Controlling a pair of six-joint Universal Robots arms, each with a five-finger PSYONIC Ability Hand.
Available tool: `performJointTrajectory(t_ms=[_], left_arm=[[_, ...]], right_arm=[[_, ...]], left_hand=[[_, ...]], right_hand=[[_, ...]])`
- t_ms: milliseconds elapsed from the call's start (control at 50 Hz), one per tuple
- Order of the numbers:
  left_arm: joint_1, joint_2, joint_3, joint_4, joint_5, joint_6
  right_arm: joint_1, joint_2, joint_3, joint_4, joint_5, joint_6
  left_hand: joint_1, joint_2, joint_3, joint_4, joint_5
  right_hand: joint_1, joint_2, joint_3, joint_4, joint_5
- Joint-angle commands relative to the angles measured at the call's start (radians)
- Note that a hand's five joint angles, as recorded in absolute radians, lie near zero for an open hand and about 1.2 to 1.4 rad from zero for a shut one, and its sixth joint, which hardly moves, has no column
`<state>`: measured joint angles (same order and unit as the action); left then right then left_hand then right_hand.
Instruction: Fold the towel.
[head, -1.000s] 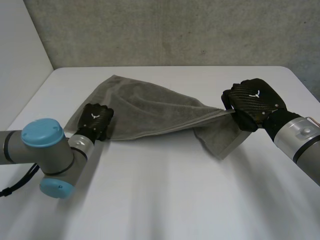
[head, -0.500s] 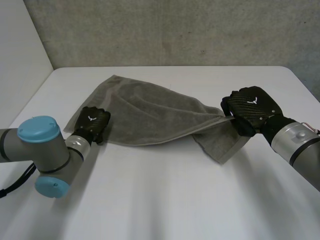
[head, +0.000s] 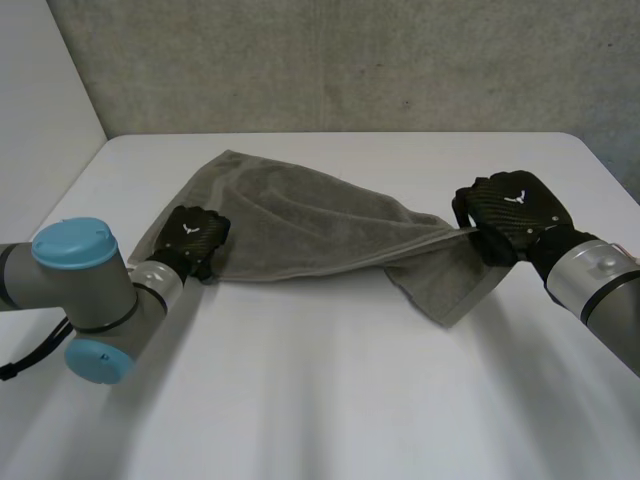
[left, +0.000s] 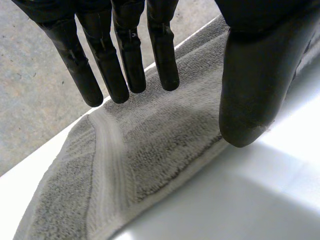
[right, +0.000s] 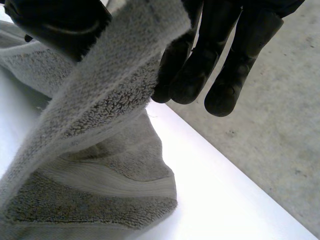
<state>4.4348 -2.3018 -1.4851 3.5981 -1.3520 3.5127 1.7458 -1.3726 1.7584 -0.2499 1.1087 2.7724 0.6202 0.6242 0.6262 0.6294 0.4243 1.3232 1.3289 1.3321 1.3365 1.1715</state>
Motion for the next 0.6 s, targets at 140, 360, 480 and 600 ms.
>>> performJointTrajectory(t_ms=[140, 360, 480, 600], left_arm=[[0.029, -0.047, 0.069, -0.025, 0.005, 0.008], [0.077, -0.044, 0.071, -0.093, 0.01, 0.011], [0.077, -0.042, 0.065, -0.094, 0.01, 0.012], [0.077, -0.042, 0.065, -0.093, 0.01, 0.011]], right_arm=[[-0.061, 0.052, -0.059, -0.002, 0.178, 0.049], [-0.078, 0.083, -0.08, 0.003, 0.215, 0.049], [-0.075, 0.089, -0.079, 0.004, 0.214, 0.049], [-0.072, 0.09, -0.073, 0.004, 0.211, 0.047]], left_hand=[[-0.054, -0.058, -0.06, -0.064, -0.033], [-0.075, -0.079, -0.081, -0.084, -0.054], [-0.084, -0.088, -0.09, -0.093, -0.062], [-0.084, -0.088, -0.09, -0.093, -0.062]], right_hand=[[0.073, 0.067, 0.064, 0.06, 0.05], [0.073, 0.067, 0.064, 0.06, 0.05], [0.073, 0.067, 0.064, 0.06, 0.05], [0.073, 0.067, 0.064, 0.06, 0.05]])
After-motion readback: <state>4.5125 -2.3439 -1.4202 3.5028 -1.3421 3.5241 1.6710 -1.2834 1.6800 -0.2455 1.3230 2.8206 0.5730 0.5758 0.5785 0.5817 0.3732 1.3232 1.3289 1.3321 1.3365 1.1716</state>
